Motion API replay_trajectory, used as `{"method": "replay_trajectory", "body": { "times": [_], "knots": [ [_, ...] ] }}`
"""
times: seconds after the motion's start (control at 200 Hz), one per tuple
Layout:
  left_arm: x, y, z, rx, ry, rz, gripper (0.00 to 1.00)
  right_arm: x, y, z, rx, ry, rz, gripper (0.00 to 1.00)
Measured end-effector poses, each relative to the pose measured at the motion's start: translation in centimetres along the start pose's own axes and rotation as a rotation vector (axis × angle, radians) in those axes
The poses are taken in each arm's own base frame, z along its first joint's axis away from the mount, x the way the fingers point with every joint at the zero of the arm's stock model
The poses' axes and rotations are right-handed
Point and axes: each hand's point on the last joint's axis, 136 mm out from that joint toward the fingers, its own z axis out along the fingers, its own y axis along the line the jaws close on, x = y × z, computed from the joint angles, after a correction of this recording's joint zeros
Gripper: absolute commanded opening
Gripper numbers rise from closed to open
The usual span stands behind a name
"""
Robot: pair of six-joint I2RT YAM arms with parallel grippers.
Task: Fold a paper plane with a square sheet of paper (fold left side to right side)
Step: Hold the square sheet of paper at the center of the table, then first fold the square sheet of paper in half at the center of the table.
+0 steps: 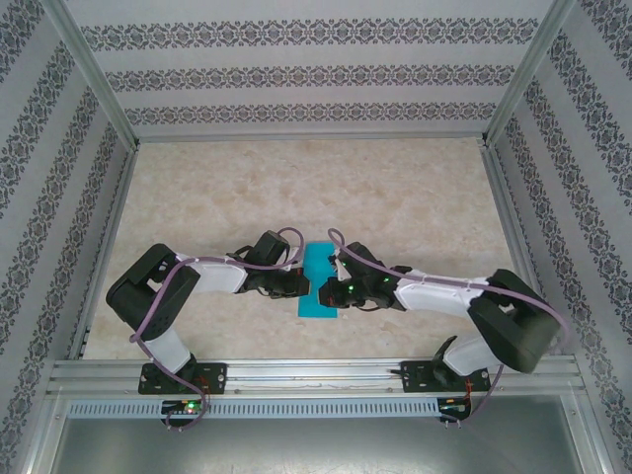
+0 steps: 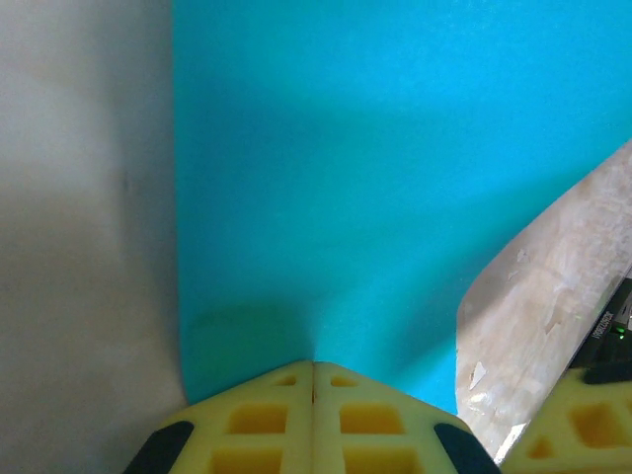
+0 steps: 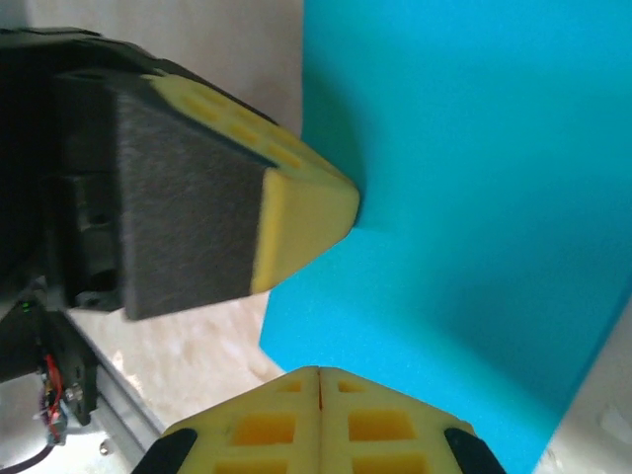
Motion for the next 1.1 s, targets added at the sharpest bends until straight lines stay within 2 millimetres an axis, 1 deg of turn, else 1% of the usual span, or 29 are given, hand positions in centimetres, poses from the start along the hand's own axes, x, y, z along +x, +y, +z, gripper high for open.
{"method": "replay_trajectory", "body": {
  "times": [0.175, 0.31, 0.46, 0.535, 0.645, 0.759, 0.854, 0.959, 1.024, 1.099],
  "knots": [
    [0.0, -0.1, 0.0, 0.001, -0.001, -0.006, 0.01, -0.2, -0.5, 1.4, 0.023, 0.018, 0.008, 0.0],
    [0.0, -0.2, 0.1, 0.003, -0.002, -0.009, 0.02, 0.2, -1.8, 2.2, 0.065, 0.037, 0.026, 0.0],
    [-0.2, -0.4, 0.0, 0.0, -0.003, -0.009, 0.03, 0.3, -2.1, 2.3, 0.074, 0.042, 0.03, 0.0],
    [-0.6, -0.8, -0.1, 0.004, -0.009, -0.004, 0.03, 0.3, -2.2, 2.4, 0.076, 0.043, 0.029, 0.0],
    [-1.9, -2.0, -0.2, 0.021, -0.028, 0.013, 0.03, 0.3, -2.2, 2.4, 0.079, 0.043, 0.023, 0.0],
    [-3.1, -2.7, 0.0, 0.031, -0.041, 0.032, 0.03, 0.3, -2.3, 2.3, 0.084, 0.044, 0.013, 0.0],
    [-3.4, -2.5, 0.6, 0.024, -0.035, 0.037, 0.03, 0.3, -2.3, 2.3, 0.091, 0.044, 0.005, 0.0],
    [-3.4, -1.6, 1.2, 0.008, -0.022, 0.025, 0.03, 0.3, -2.4, 2.3, 0.103, 0.043, -0.003, 0.0],
    [-3.4, -1.0, 1.4, 0.0, -0.018, 0.013, 0.03, 0.3, -2.4, 2.3, 0.107, 0.043, -0.011, 0.0],
    [-3.6, -0.9, 1.3, 0.003, -0.017, 0.011, 0.03, 0.3, -2.5, 2.3, 0.11, 0.043, -0.018, 0.0]
  ]
}}
